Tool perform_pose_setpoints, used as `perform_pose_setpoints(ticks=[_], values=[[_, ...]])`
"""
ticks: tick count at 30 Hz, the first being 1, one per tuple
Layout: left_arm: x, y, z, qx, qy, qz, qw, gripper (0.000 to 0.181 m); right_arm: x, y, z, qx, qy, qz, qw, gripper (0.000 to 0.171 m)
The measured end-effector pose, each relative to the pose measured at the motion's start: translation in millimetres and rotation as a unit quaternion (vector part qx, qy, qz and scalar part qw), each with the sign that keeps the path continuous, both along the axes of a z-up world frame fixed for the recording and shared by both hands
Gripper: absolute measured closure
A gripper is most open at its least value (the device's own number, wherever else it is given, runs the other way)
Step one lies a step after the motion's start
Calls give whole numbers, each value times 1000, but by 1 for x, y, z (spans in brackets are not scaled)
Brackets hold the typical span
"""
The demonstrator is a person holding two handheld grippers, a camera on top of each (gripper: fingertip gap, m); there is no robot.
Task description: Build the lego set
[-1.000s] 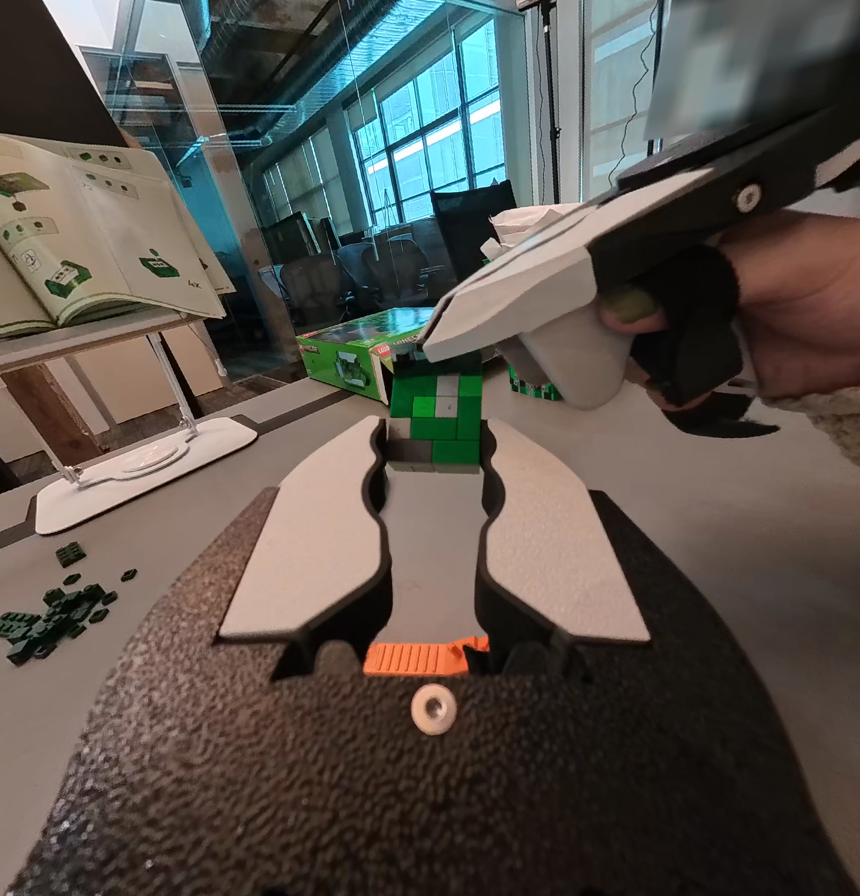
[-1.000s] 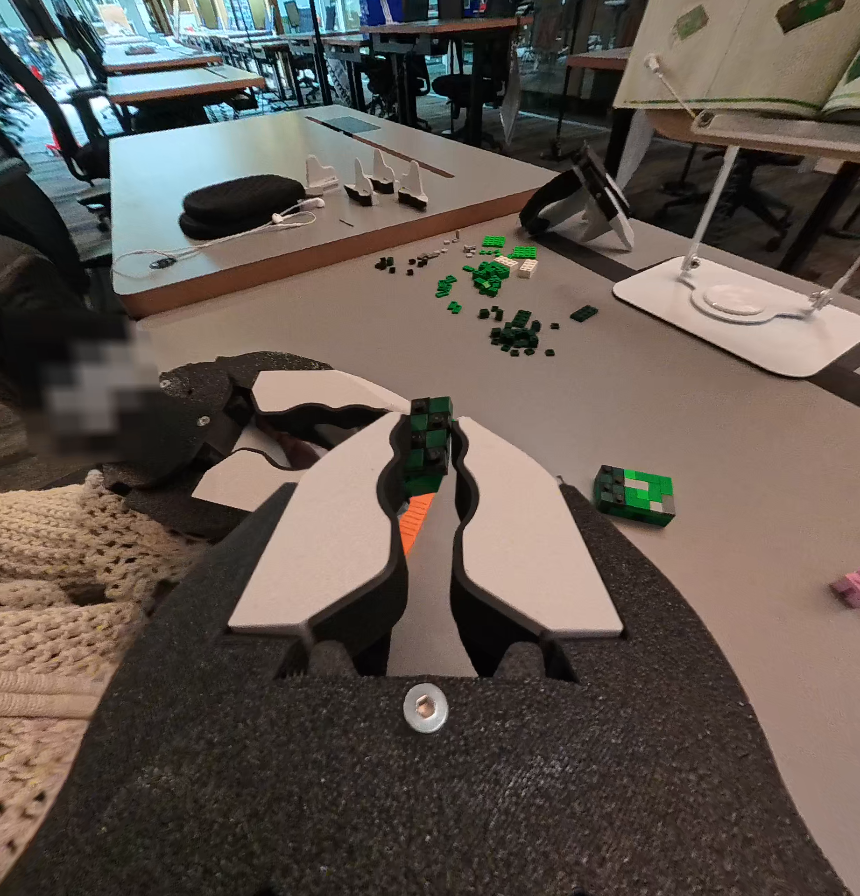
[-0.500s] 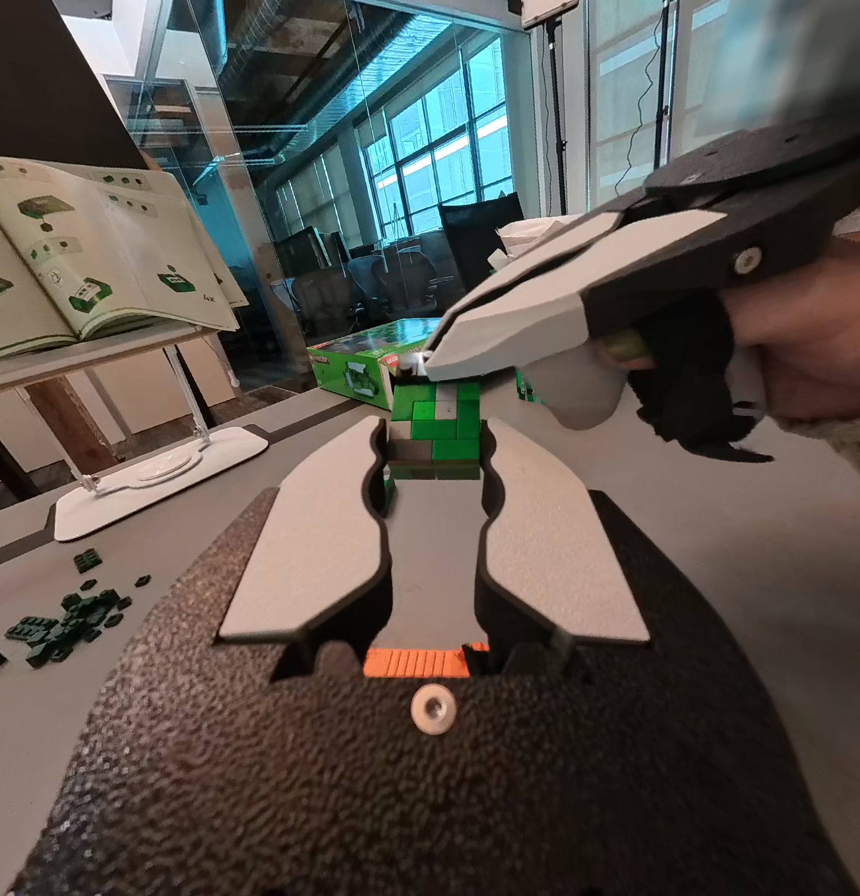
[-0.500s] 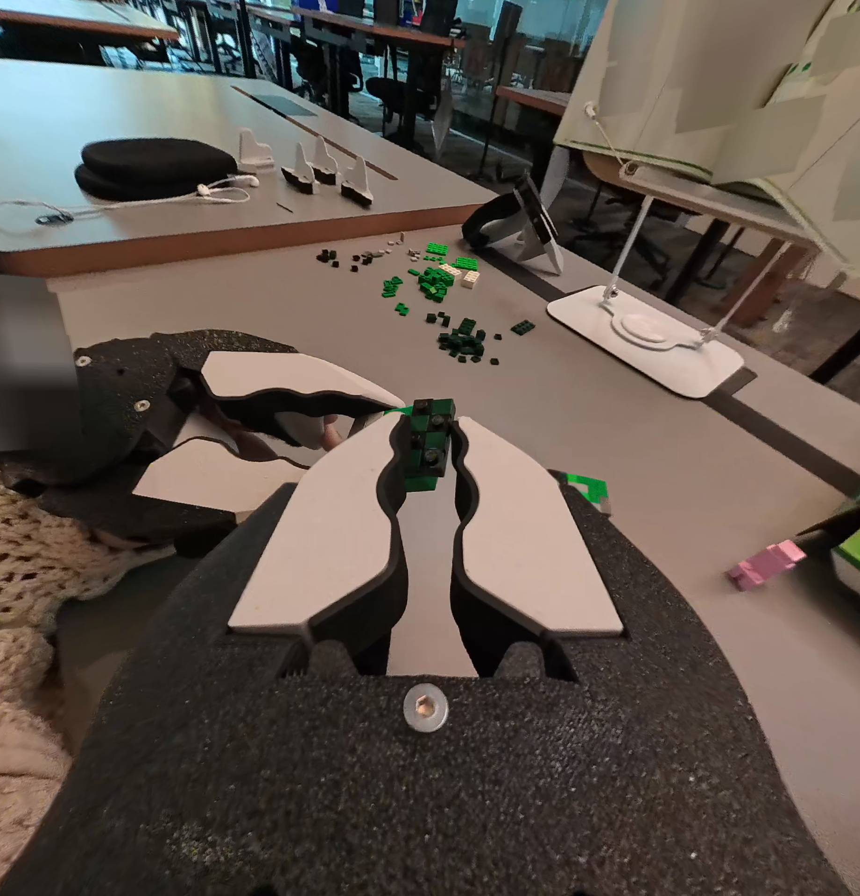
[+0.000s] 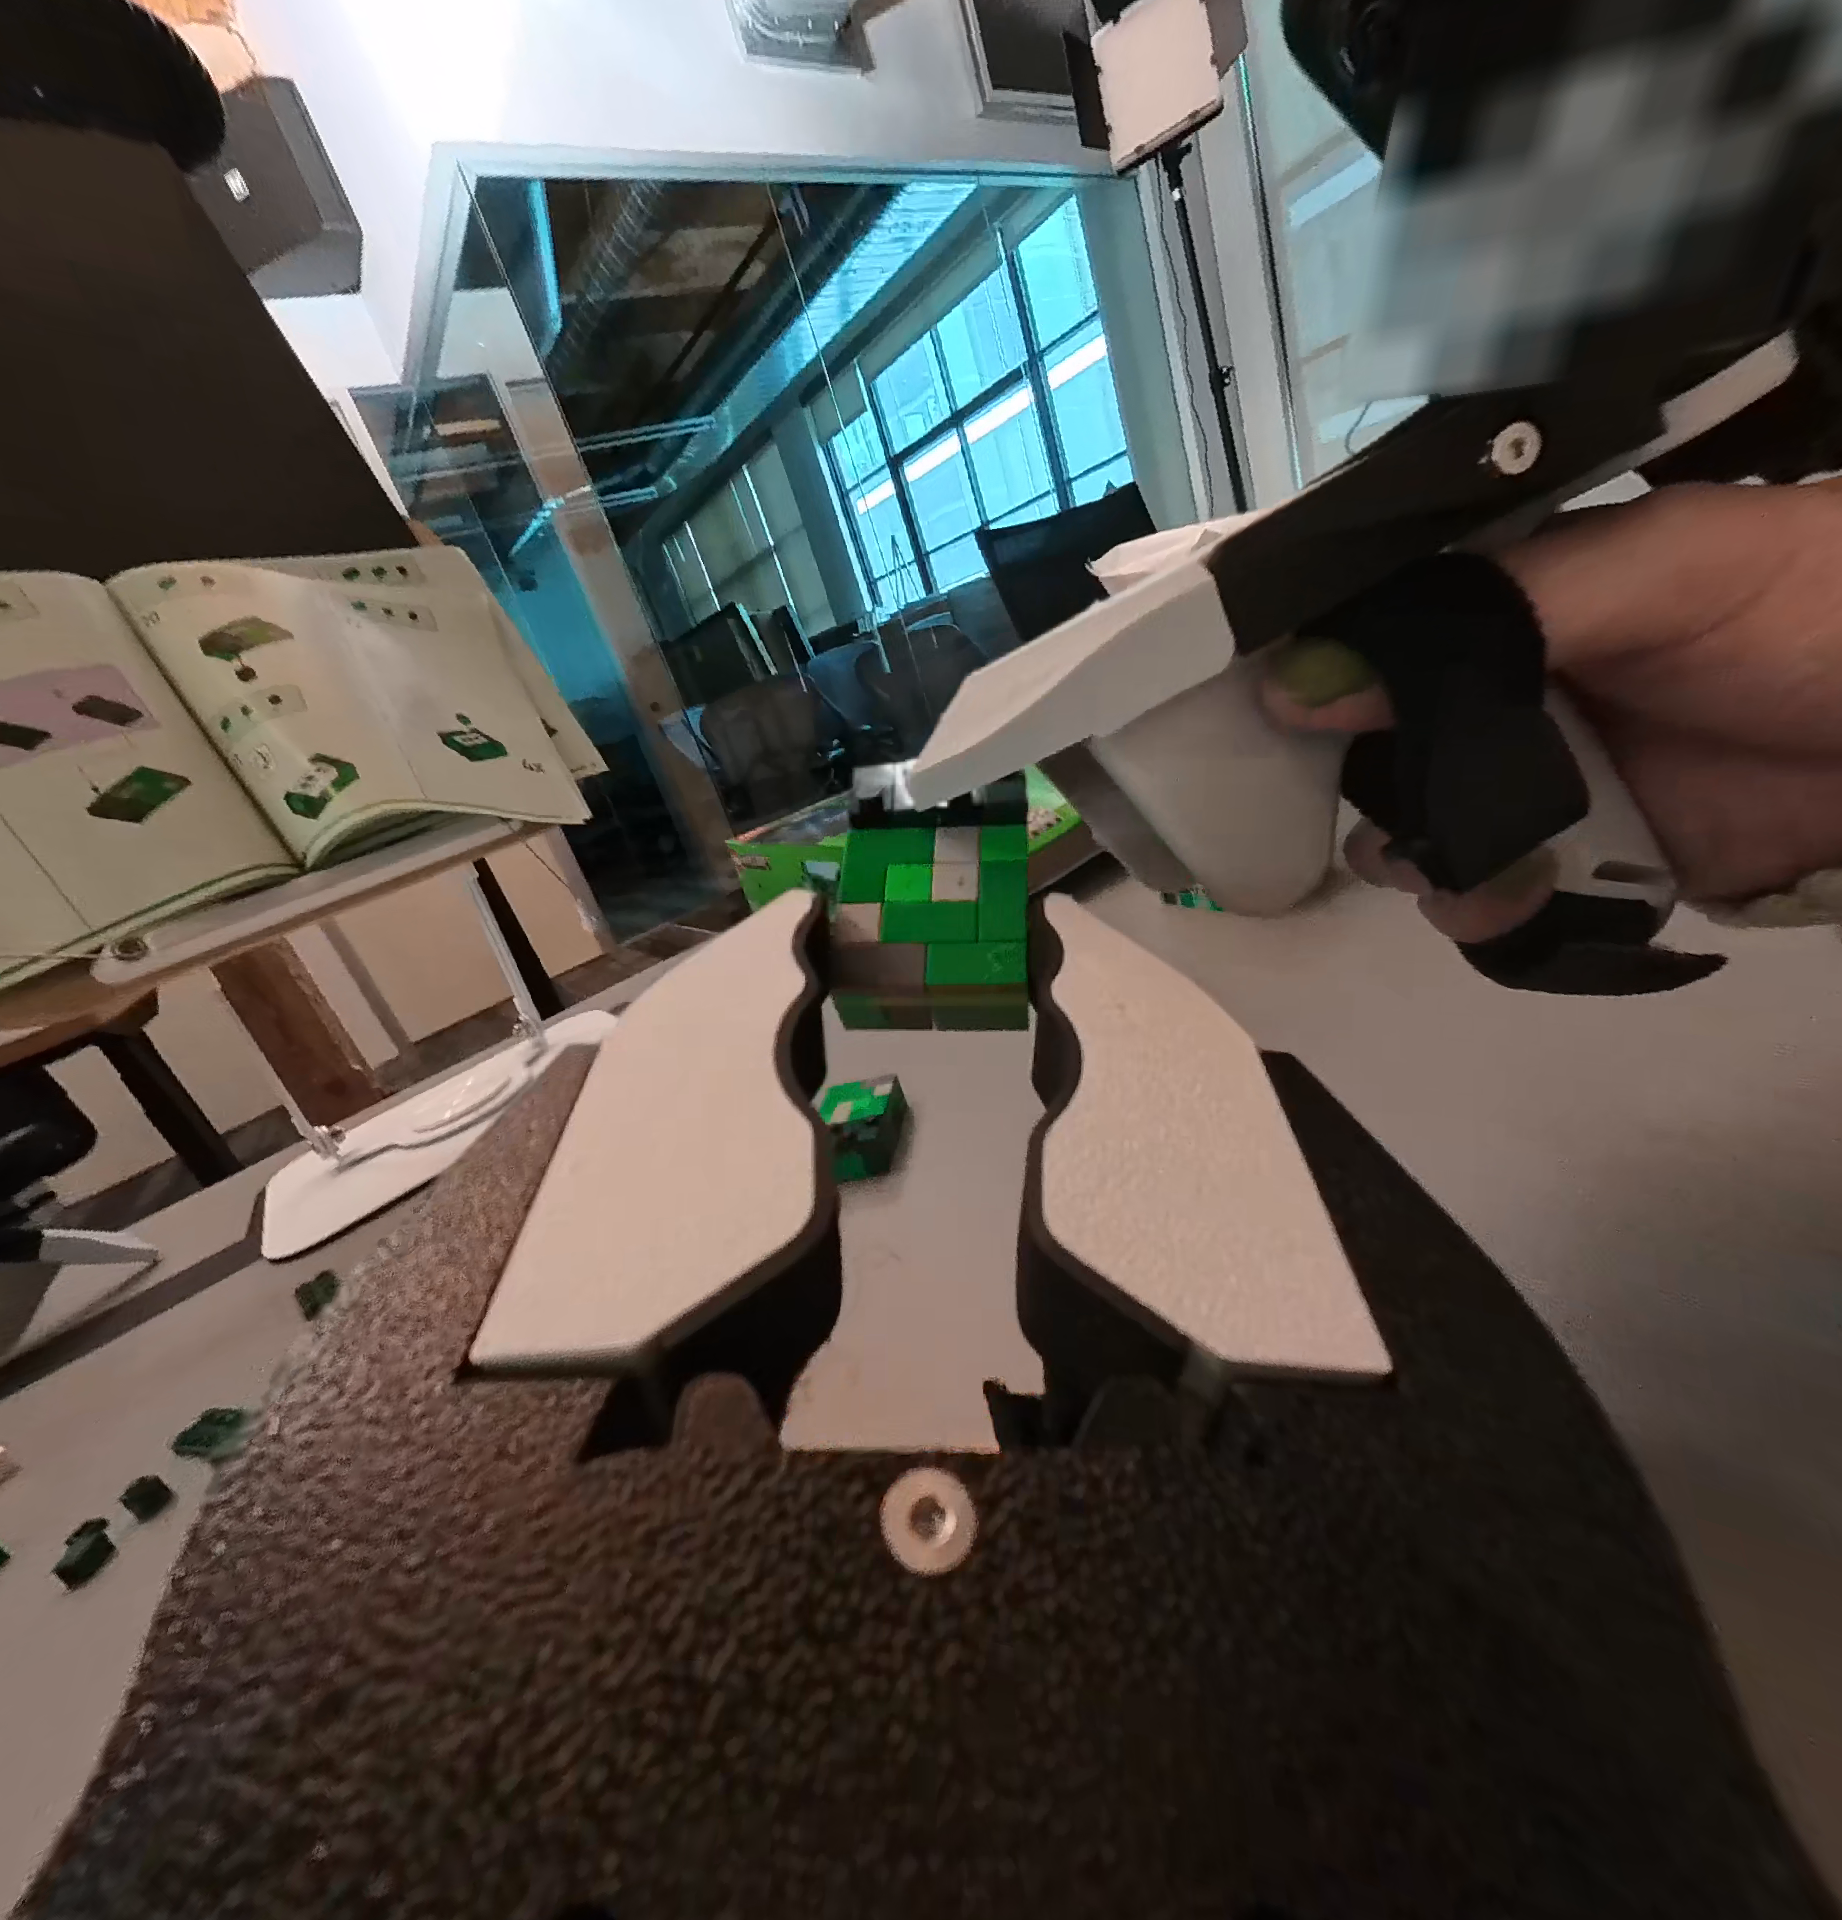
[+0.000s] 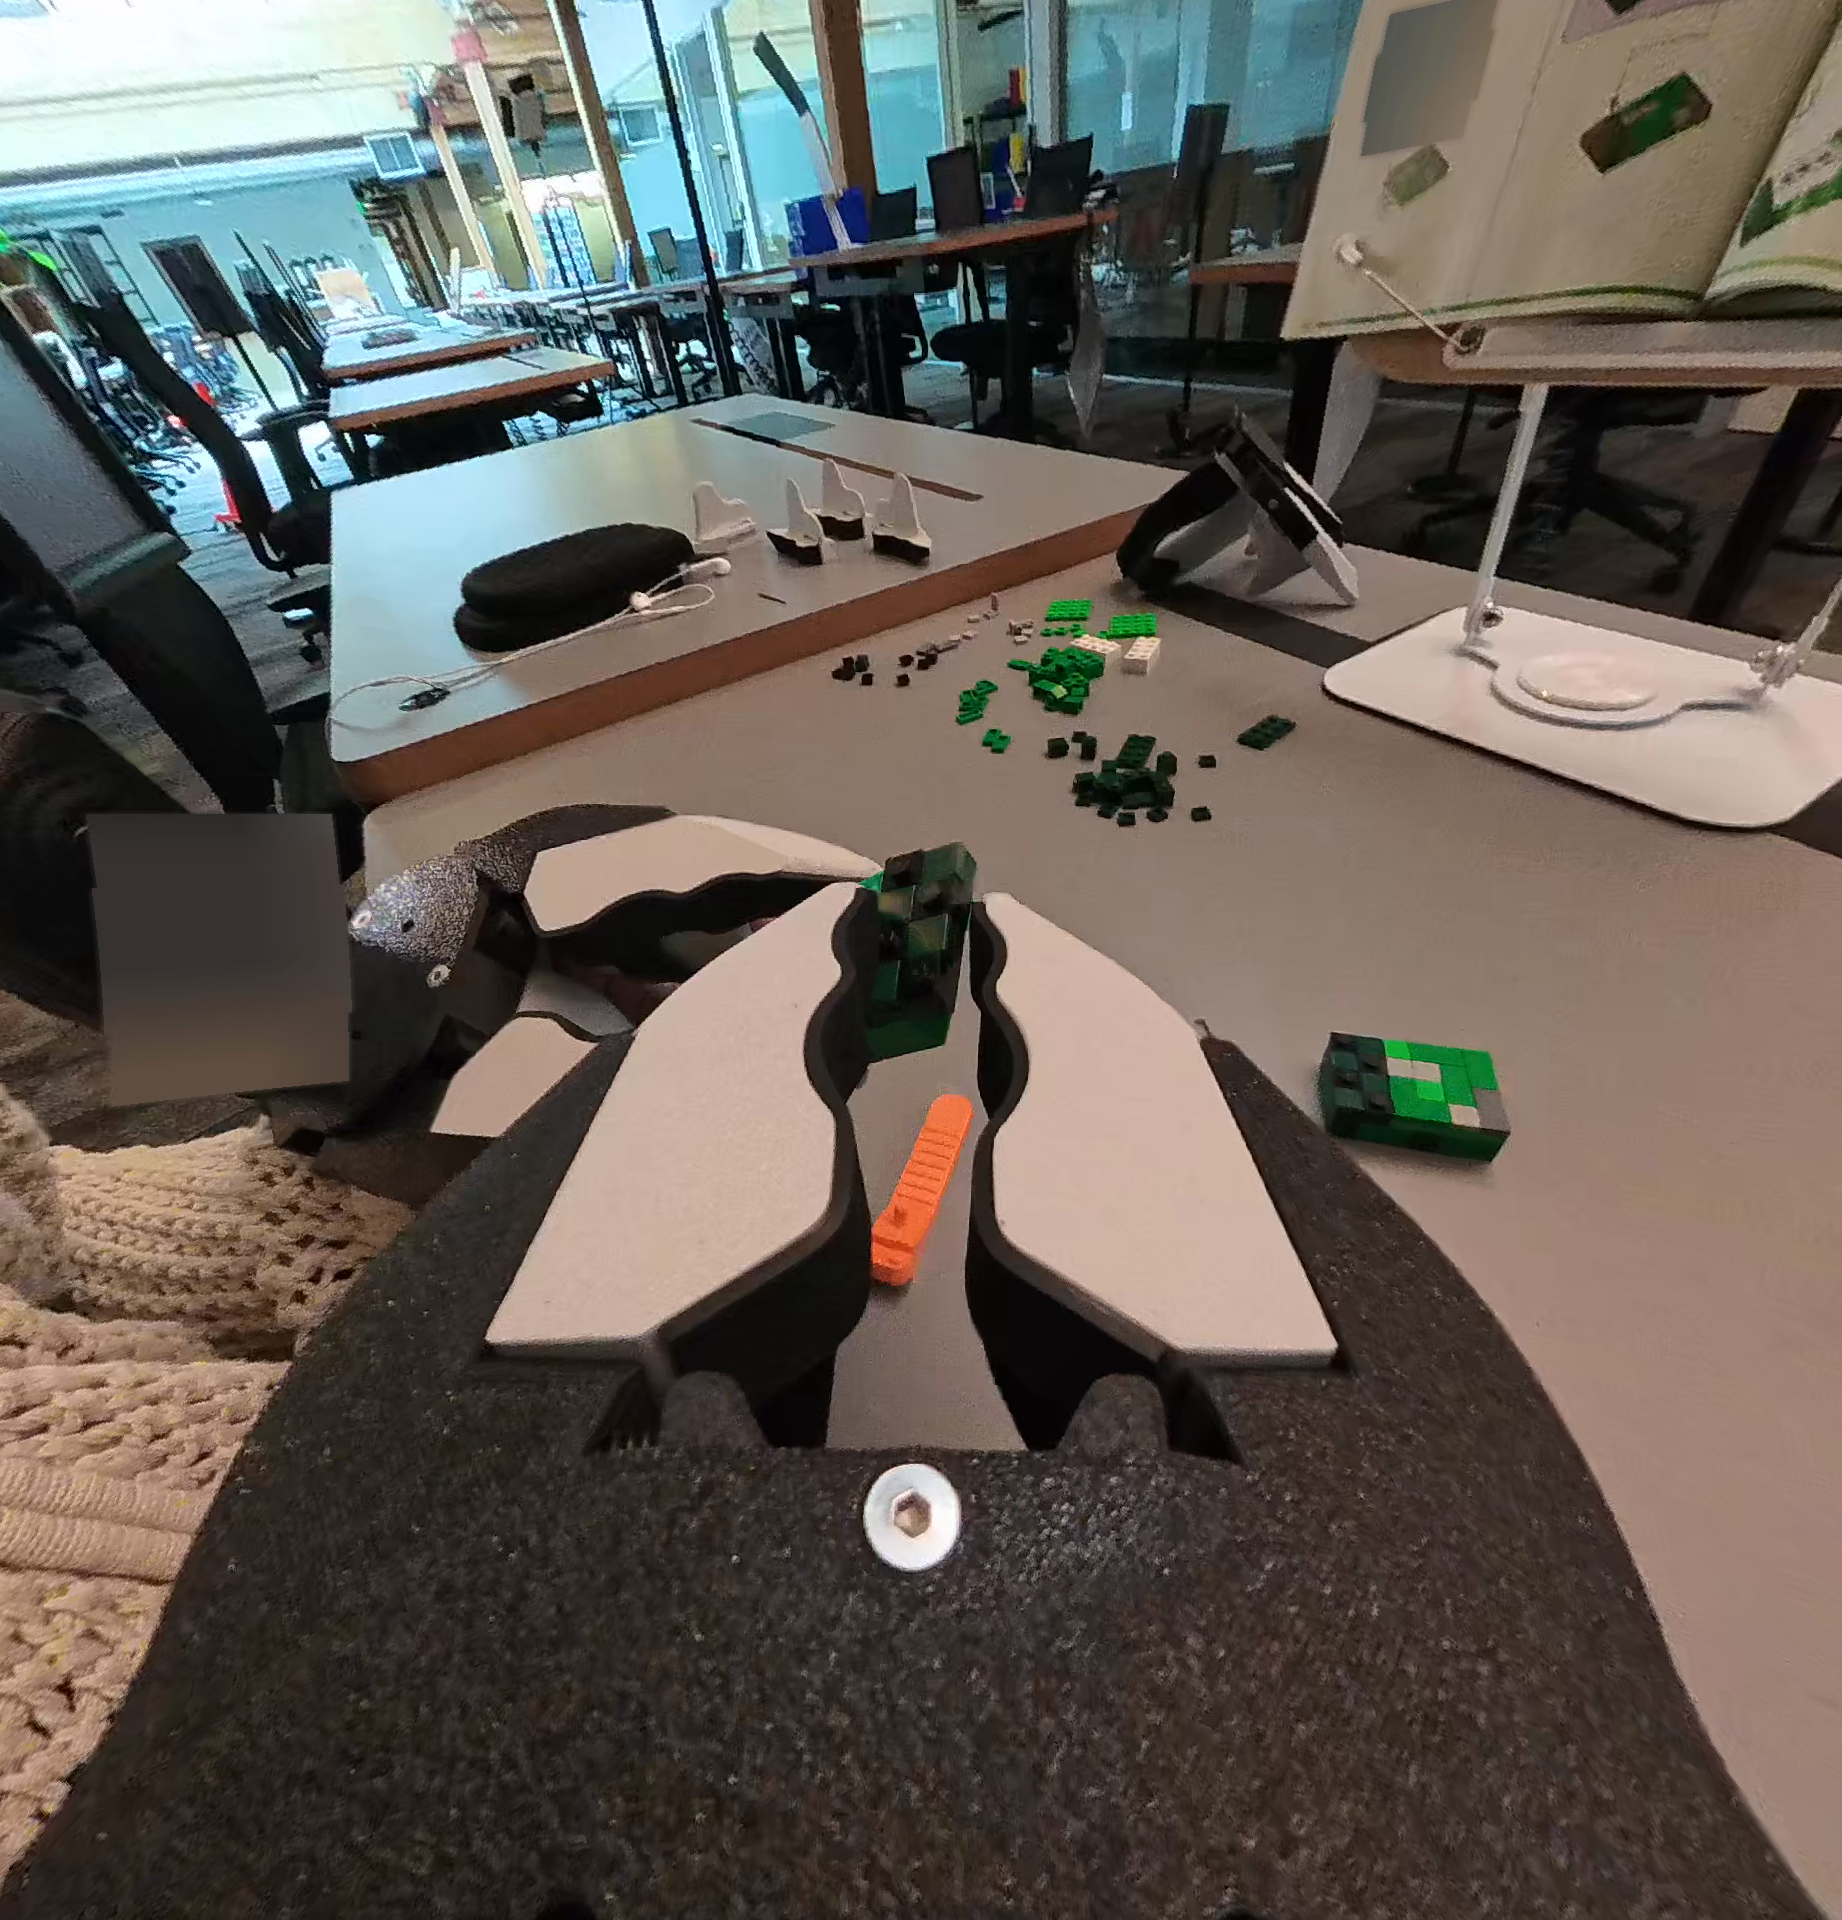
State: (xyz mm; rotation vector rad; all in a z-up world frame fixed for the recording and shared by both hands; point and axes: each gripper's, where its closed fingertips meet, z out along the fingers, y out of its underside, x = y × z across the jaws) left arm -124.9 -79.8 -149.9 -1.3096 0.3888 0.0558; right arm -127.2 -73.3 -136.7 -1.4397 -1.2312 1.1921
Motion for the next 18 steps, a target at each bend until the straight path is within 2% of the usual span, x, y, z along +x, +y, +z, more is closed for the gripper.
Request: perform_pose_setpoints(ticks=[7, 18], values=[[1, -9, 12, 50, 26, 14, 998, 144, -1, -12, 10, 22, 27, 25, 999, 153], [10, -32, 34, 151, 64, 10, 986, 145, 3, -29, 23, -21, 54, 87, 994, 152]])
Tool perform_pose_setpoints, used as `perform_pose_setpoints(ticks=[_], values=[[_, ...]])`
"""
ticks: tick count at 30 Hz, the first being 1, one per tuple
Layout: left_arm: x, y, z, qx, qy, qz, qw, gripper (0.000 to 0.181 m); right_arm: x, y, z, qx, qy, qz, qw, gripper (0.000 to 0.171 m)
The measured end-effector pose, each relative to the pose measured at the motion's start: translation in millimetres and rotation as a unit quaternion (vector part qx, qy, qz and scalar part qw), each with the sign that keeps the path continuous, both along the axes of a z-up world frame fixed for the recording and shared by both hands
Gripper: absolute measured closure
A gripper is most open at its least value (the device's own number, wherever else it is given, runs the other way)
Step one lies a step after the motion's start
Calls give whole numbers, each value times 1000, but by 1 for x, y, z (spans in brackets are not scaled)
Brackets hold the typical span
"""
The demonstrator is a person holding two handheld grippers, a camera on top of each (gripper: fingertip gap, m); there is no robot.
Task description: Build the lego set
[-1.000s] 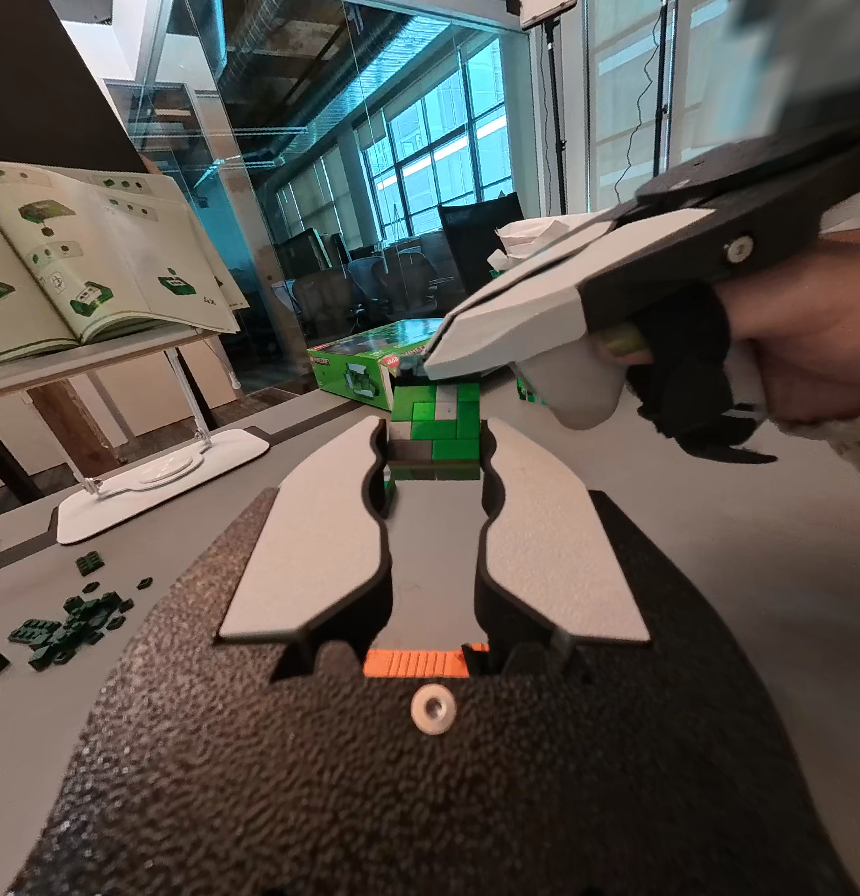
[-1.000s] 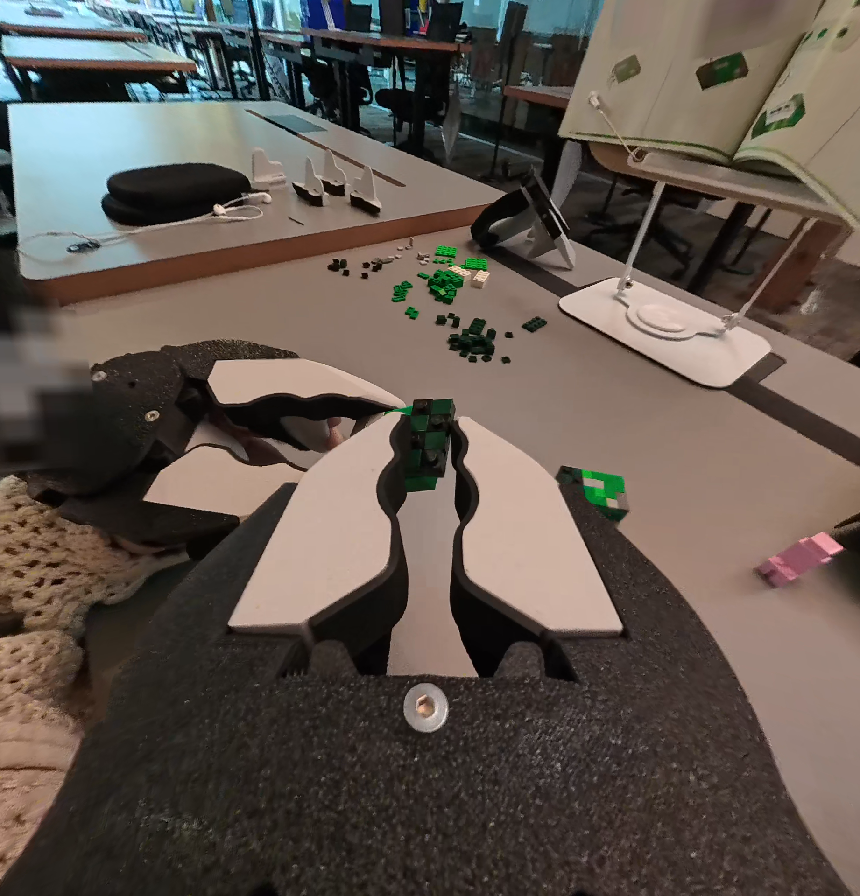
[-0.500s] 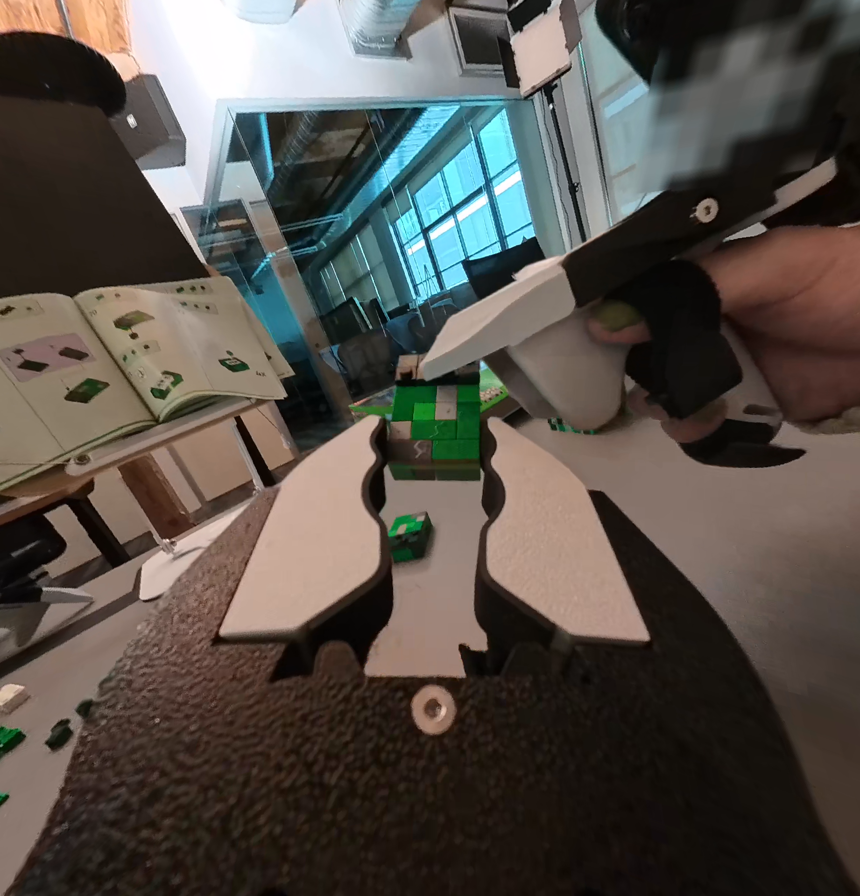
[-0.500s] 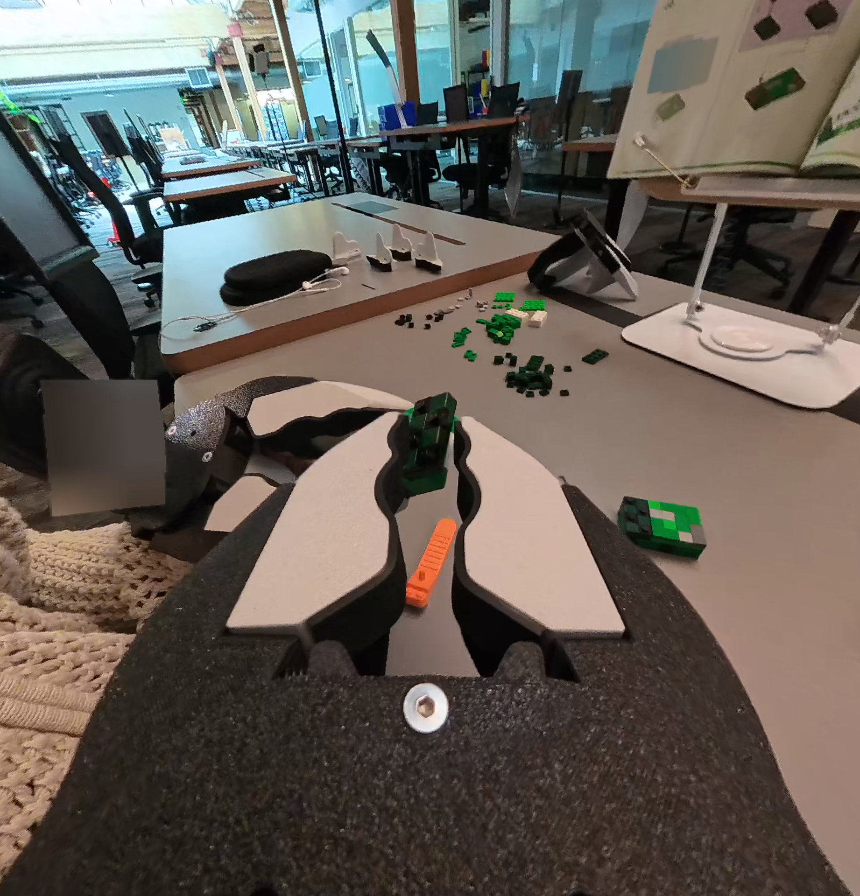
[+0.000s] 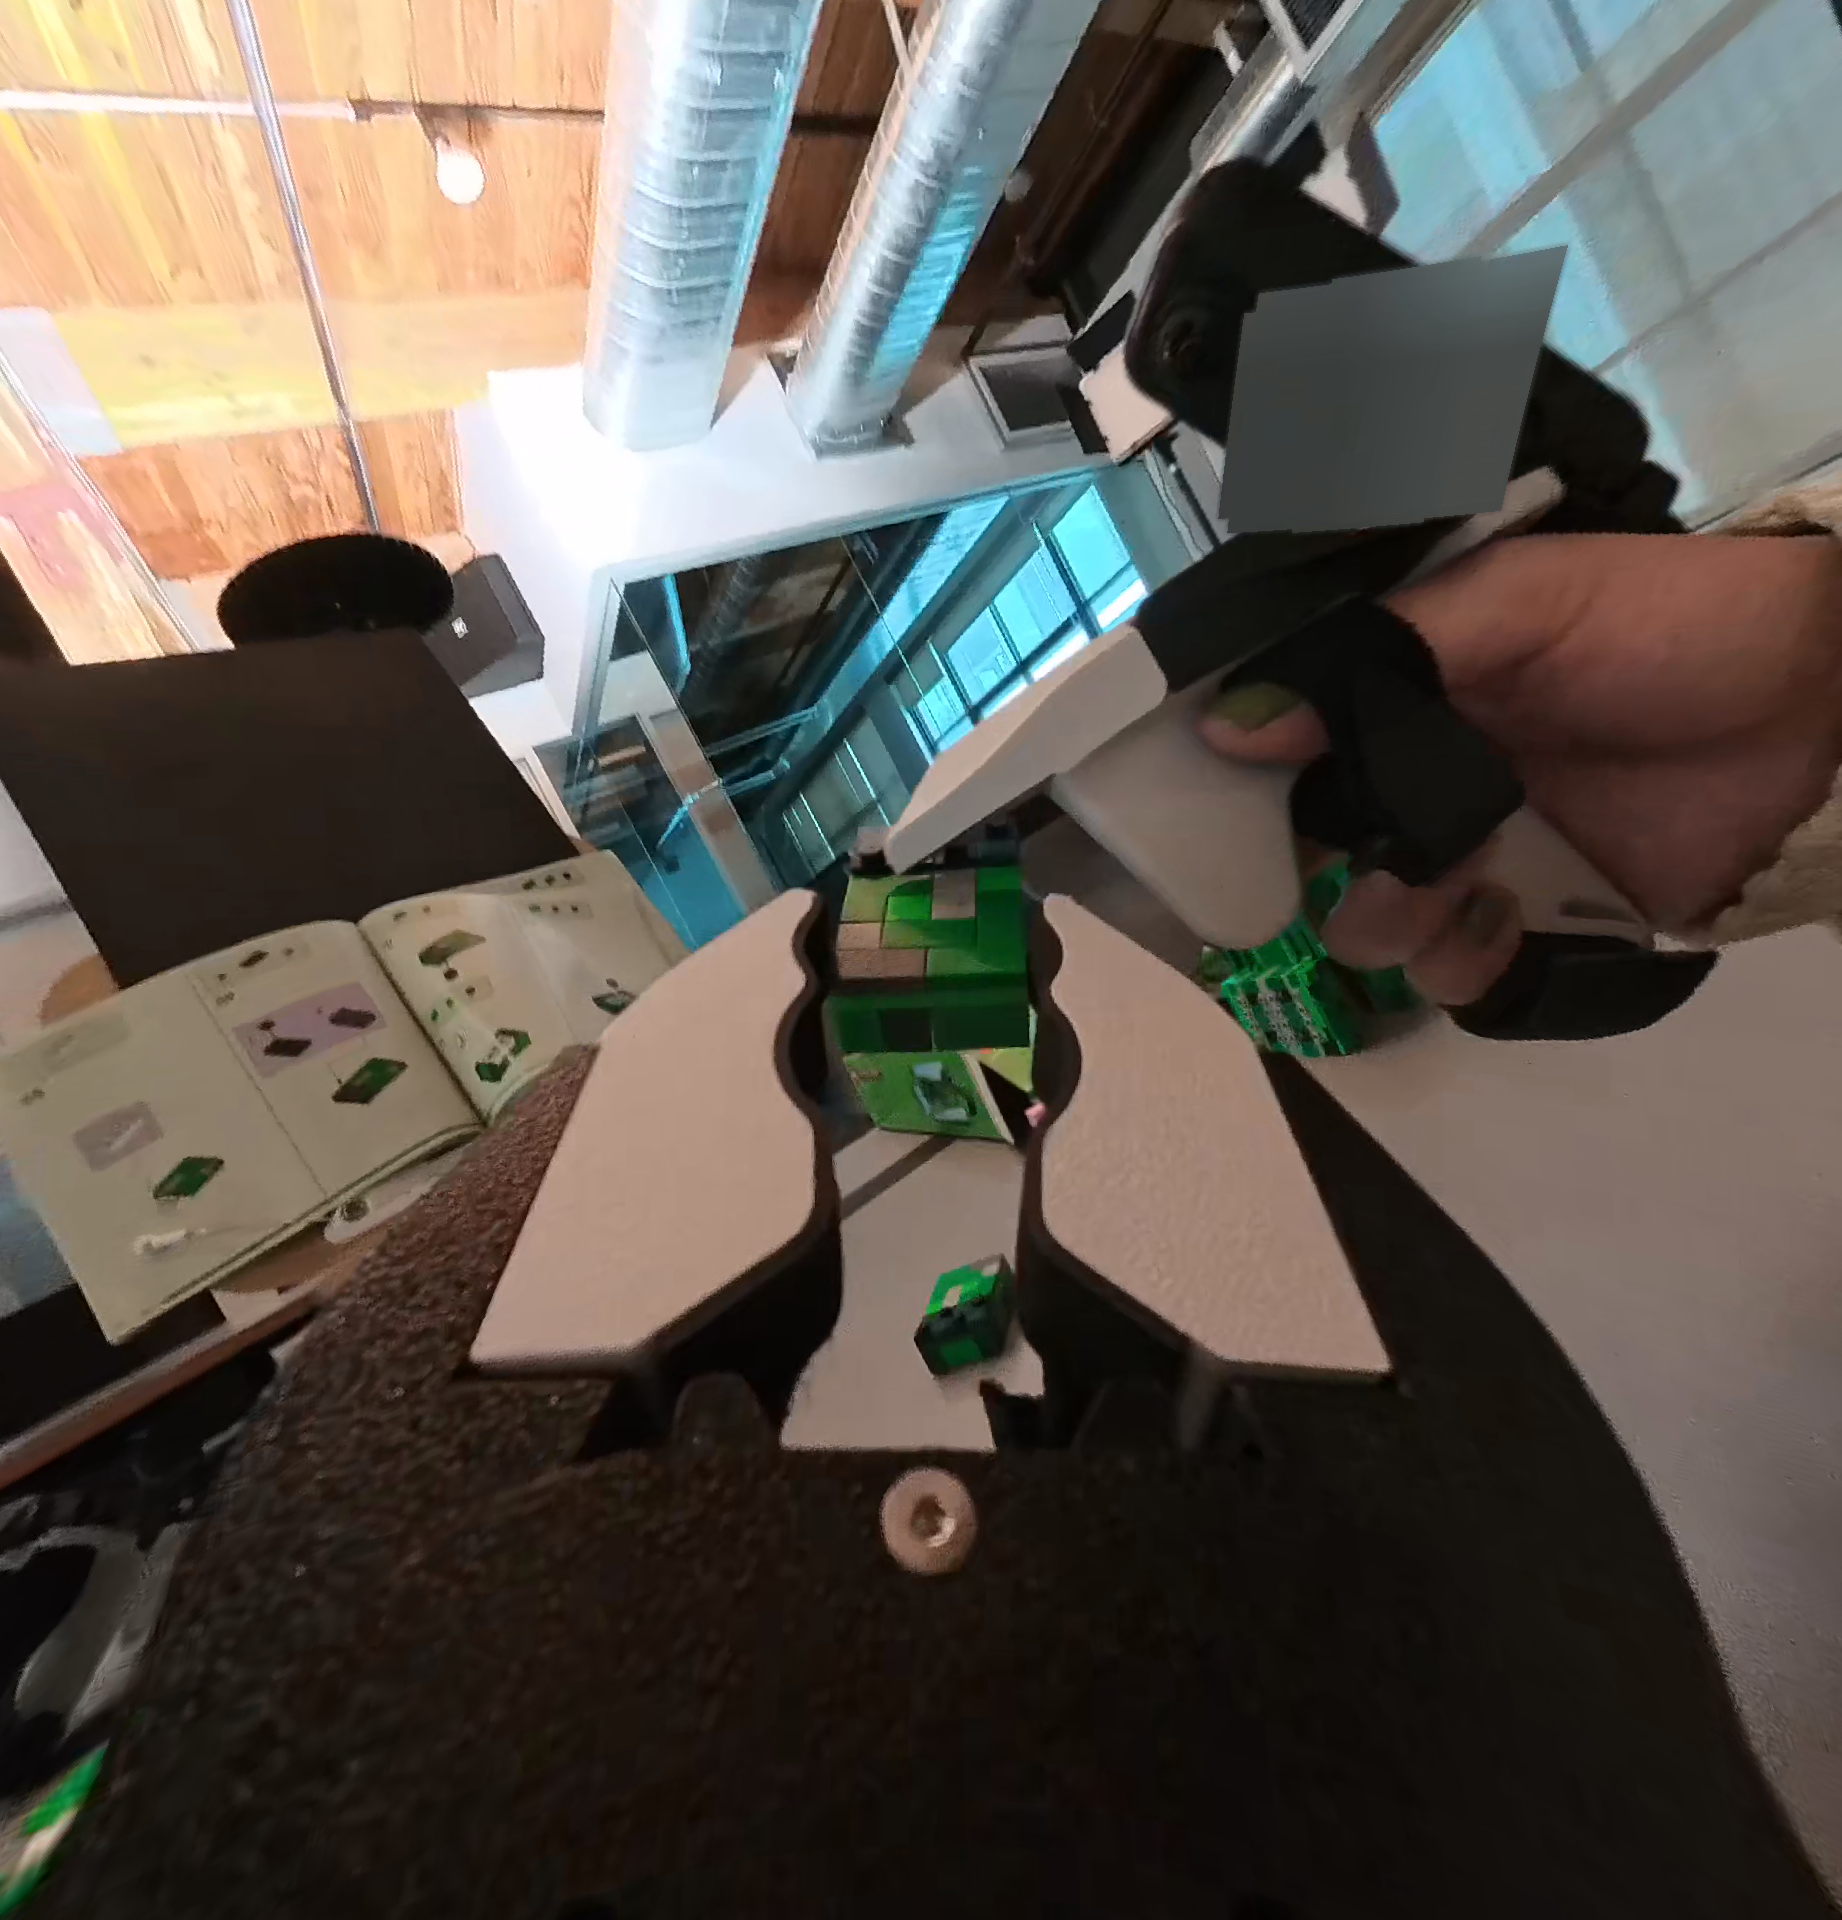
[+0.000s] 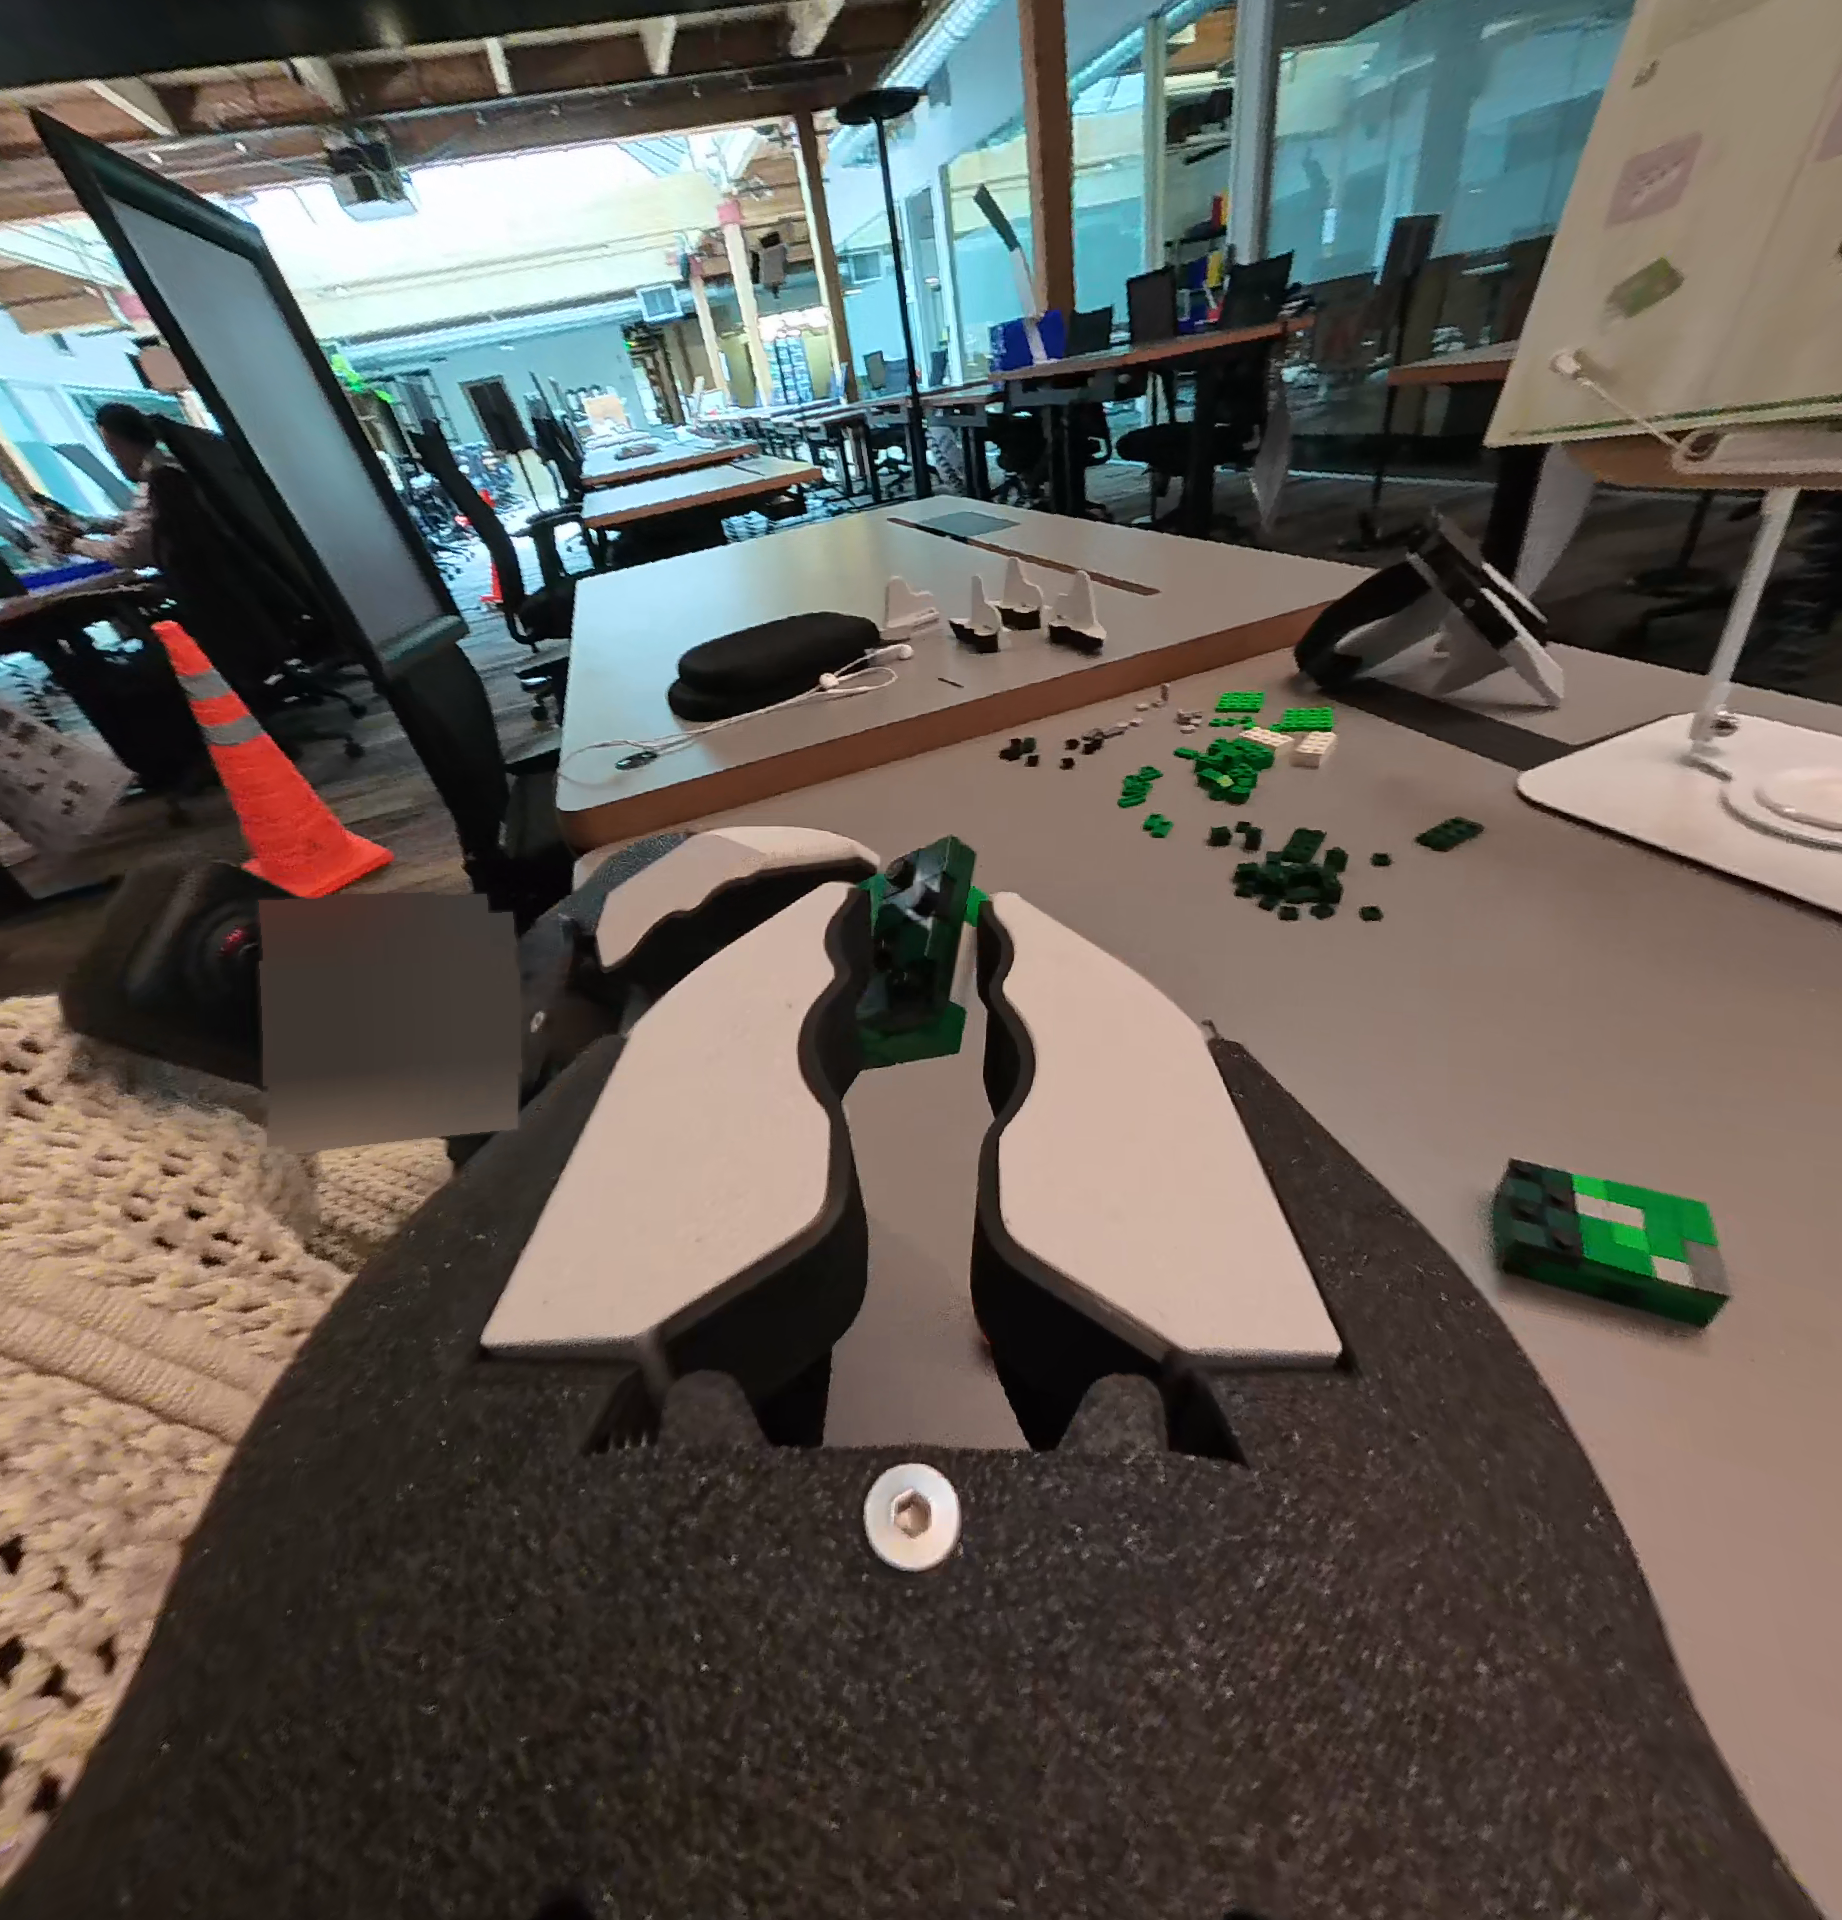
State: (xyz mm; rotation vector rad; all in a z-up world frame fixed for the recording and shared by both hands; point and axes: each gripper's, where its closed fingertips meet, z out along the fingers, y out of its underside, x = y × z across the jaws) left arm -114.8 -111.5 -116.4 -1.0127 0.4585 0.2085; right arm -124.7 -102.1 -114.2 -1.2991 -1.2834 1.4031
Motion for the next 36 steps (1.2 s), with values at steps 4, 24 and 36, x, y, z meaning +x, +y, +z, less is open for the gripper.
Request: perform_pose_setpoints(ticks=[4, 24, 36], values=[[3, -4, 3, 16, 10, -4, 1000, 145, 1, -3, 1, -33, -2, 20, 999, 154], [11, -7, 2, 22, 28, -27, 999, 145, 8, -2, -2, -173, 18, 97, 980, 156], [0, 20, -23, -104, -34, -48, 993, 144, 4, 22, -21, -183, 59, 55, 980, 158]])
